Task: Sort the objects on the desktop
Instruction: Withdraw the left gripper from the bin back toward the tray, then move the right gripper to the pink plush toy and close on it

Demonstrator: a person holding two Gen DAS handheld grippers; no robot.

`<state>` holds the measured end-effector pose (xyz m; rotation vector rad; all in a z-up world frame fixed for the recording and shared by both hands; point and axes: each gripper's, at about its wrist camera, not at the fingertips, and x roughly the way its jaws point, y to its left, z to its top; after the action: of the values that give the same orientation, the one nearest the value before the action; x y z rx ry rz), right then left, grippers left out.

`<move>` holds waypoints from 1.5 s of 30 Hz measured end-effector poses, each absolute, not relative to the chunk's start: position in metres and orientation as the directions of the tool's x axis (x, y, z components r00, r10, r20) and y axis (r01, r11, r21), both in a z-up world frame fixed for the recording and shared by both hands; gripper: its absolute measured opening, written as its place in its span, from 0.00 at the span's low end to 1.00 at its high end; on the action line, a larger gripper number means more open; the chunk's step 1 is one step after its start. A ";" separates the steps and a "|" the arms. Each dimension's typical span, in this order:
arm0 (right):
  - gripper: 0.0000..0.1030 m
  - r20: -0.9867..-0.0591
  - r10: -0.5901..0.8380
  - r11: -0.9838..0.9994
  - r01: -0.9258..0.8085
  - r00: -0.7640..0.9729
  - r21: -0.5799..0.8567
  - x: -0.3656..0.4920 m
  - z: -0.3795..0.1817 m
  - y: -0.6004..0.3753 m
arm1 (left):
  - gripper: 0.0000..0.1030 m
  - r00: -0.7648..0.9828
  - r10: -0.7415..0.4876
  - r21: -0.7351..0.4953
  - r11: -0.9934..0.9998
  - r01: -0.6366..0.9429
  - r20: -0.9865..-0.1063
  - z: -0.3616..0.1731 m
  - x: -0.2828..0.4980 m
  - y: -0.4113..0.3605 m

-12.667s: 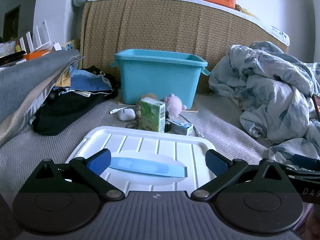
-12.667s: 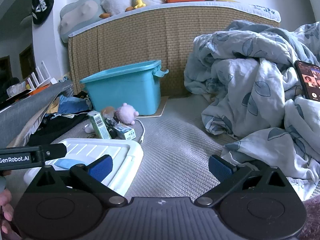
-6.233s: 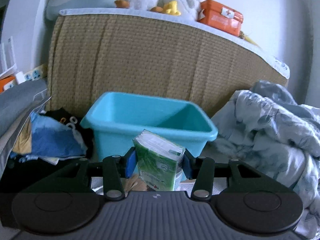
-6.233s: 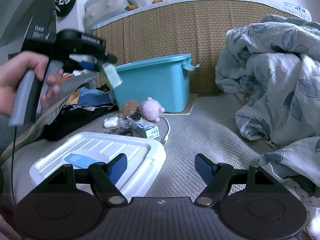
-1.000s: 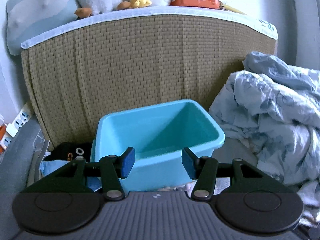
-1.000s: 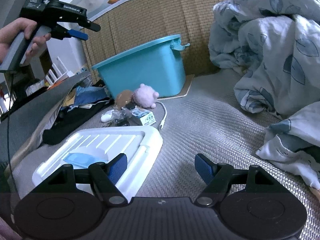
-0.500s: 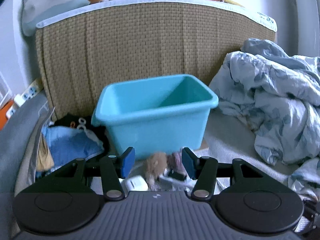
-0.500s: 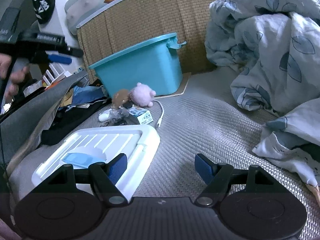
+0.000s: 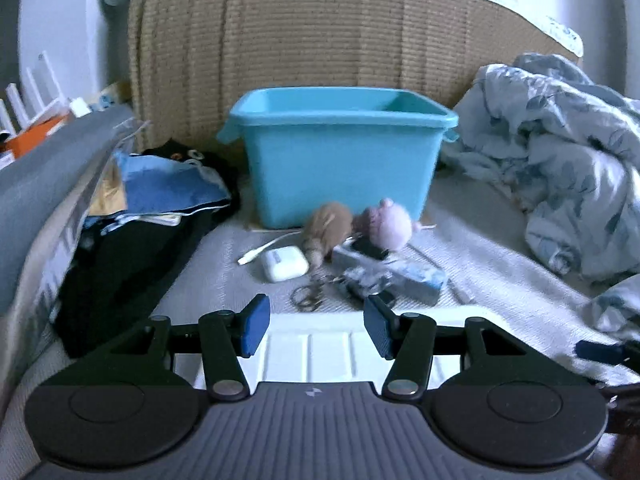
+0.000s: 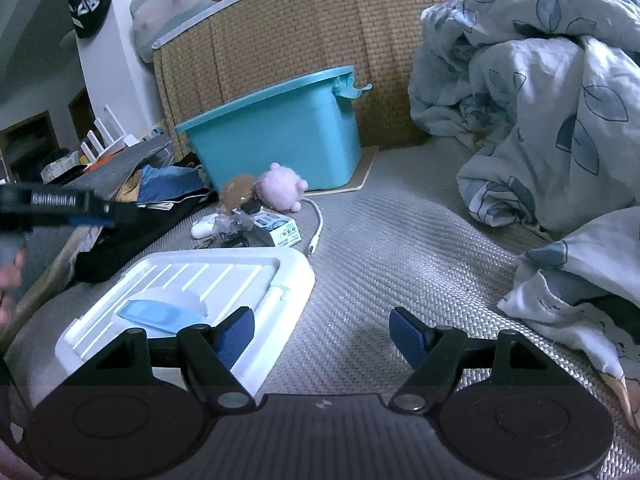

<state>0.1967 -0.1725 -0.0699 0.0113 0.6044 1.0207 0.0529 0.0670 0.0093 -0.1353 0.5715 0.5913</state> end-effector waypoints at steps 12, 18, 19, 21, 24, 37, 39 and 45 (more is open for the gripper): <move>0.75 -0.491 0.777 0.556 -0.796 0.395 0.240 0.193 -0.069 -0.169 | 0.55 0.699 0.485 0.015 0.827 -0.563 -0.526 -0.016 0.045 0.060; 0.75 -0.504 0.764 0.567 -0.792 0.404 0.226 0.193 -0.069 -0.167 | 0.55 0.706 0.487 -0.001 0.823 -0.568 -0.514 -0.020 0.047 0.065; 0.75 -0.504 0.762 0.569 -0.792 0.406 0.221 0.192 -0.068 -0.167 | 0.55 0.705 0.488 -0.004 0.821 -0.571 -0.514 -0.021 0.047 0.066; 0.75 -0.502 0.758 0.572 -0.793 0.415 0.208 0.189 -0.065 -0.167 | 0.55 0.704 0.487 -0.012 0.818 -0.575 -0.516 -0.023 0.047 0.068; 0.75 -0.498 0.756 0.572 -0.798 0.425 0.187 0.184 -0.061 -0.167 | 0.55 0.706 0.487 -0.029 0.813 -0.581 -0.515 -0.024 0.048 0.072; 0.73 -0.515 0.752 0.544 -0.829 0.411 0.132 0.181 -0.047 -0.131 | 0.60 0.716 0.464 -0.052 0.821 -0.569 -0.522 -0.028 0.051 0.077; 0.71 -0.517 0.751 0.544 -0.829 0.411 0.131 0.183 -0.044 -0.125 | 0.60 0.716 0.461 -0.057 0.820 -0.569 -0.524 -0.029 0.052 0.078; 0.70 -0.505 0.764 0.534 -0.832 0.401 0.147 0.193 -0.031 -0.107 | 0.60 0.722 0.454 -0.064 0.823 -0.564 -0.522 -0.030 0.052 0.078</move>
<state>0.1927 -0.1070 -0.0314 -0.1356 0.5625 1.0130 0.0518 0.0778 -0.0296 -0.2255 0.5137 0.5673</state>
